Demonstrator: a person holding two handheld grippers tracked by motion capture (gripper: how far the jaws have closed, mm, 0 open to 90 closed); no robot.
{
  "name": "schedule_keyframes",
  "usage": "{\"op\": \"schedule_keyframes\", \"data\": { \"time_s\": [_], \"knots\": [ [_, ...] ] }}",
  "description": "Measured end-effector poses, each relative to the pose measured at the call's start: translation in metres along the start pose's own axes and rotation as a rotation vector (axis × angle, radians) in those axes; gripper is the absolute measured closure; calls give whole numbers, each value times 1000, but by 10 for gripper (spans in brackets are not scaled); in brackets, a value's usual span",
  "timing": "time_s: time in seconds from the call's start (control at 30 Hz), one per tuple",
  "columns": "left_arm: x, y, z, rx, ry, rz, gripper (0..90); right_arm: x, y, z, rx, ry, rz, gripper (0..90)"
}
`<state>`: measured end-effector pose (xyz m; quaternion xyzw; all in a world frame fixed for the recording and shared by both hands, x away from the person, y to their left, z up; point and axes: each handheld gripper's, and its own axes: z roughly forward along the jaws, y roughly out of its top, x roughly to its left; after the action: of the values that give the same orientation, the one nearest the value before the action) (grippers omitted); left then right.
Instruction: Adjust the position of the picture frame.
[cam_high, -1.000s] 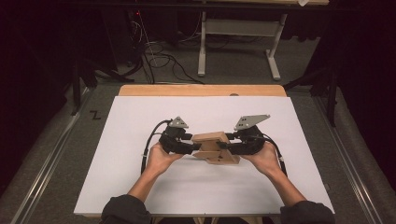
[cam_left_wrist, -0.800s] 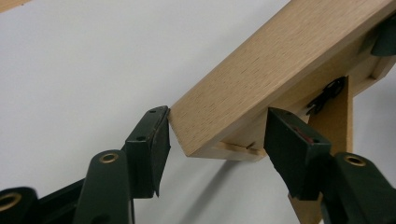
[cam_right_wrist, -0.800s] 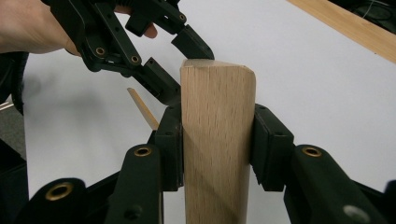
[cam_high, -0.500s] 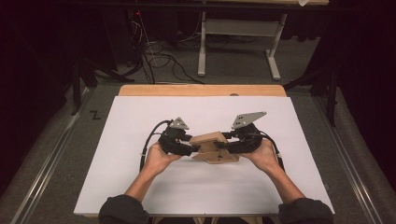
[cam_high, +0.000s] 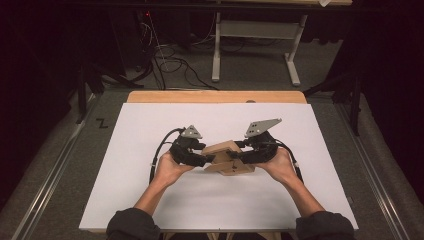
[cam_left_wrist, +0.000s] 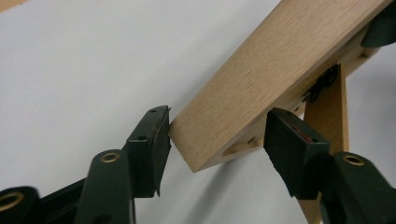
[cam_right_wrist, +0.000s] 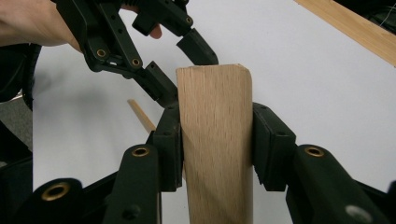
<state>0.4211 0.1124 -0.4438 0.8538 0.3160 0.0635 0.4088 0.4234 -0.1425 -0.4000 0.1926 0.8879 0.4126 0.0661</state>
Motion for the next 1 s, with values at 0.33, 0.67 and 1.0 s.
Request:
{"op": "schedule_keyframes", "data": {
  "time_s": [0.33, 0.67, 1.0],
  "knots": [
    [2, -2, -4, -5, -24, 4, 495, -2, -2, 1, -1, -9, 50, 547],
    [2, -3, -4, -2, -33, 5, 533, -5, -18, -2, -4, -2, 74, 516],
    [0, -2, 5, 20, -25, 7, 566, -7, -35, -7, -9, -33, 80, 615]
  ]
}}
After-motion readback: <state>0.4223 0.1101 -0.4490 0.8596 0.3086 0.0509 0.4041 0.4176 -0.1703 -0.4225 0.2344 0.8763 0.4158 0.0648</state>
